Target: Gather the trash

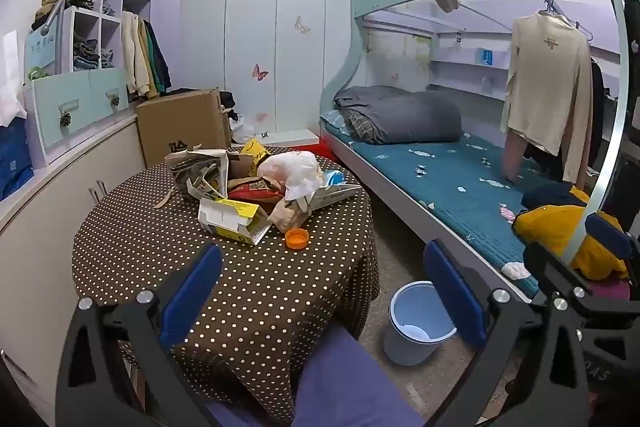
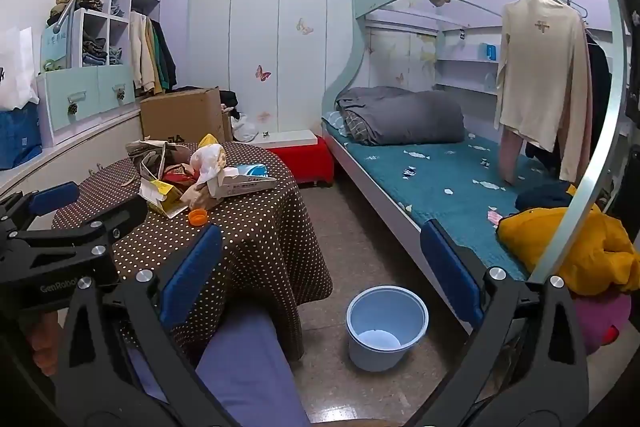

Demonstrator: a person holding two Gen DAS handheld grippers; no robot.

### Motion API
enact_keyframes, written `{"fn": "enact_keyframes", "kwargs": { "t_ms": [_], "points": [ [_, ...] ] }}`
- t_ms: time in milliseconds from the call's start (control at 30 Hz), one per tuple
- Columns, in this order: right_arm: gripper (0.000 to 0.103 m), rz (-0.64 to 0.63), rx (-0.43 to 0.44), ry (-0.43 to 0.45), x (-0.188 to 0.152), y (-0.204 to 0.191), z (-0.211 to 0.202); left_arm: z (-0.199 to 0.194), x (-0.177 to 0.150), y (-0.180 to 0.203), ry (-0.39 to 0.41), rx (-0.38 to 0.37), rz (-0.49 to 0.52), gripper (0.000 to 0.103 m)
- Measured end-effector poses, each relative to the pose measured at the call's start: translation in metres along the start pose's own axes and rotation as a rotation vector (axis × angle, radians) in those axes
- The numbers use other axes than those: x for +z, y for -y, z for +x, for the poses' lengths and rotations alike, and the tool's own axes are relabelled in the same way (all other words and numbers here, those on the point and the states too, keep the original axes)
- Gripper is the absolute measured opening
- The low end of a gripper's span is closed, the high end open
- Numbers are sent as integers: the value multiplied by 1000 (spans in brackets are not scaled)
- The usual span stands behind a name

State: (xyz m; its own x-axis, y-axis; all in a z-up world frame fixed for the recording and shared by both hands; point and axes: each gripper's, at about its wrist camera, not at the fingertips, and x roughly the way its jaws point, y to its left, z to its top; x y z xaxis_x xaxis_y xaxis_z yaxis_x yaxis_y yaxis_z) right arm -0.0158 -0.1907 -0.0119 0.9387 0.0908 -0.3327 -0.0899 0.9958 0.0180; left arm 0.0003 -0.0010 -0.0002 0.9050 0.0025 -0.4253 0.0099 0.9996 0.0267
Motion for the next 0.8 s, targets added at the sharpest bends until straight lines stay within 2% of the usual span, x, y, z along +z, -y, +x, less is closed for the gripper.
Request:
{"fn": "enact_keyframes", "kwargs": {
  "t_ms": [500,533,800],
  "points": [
    [97,9,16,-1,0,-2,2,4,-11,-10,-2,7,-22,99],
    [97,5,14,0,-1,-6,1,1,-4,-8,-9,8,-19,99],
    [97,1,18,-3,-2,-6,3,-1,-6,-7,-6,7,-24,99]
  ]
}}
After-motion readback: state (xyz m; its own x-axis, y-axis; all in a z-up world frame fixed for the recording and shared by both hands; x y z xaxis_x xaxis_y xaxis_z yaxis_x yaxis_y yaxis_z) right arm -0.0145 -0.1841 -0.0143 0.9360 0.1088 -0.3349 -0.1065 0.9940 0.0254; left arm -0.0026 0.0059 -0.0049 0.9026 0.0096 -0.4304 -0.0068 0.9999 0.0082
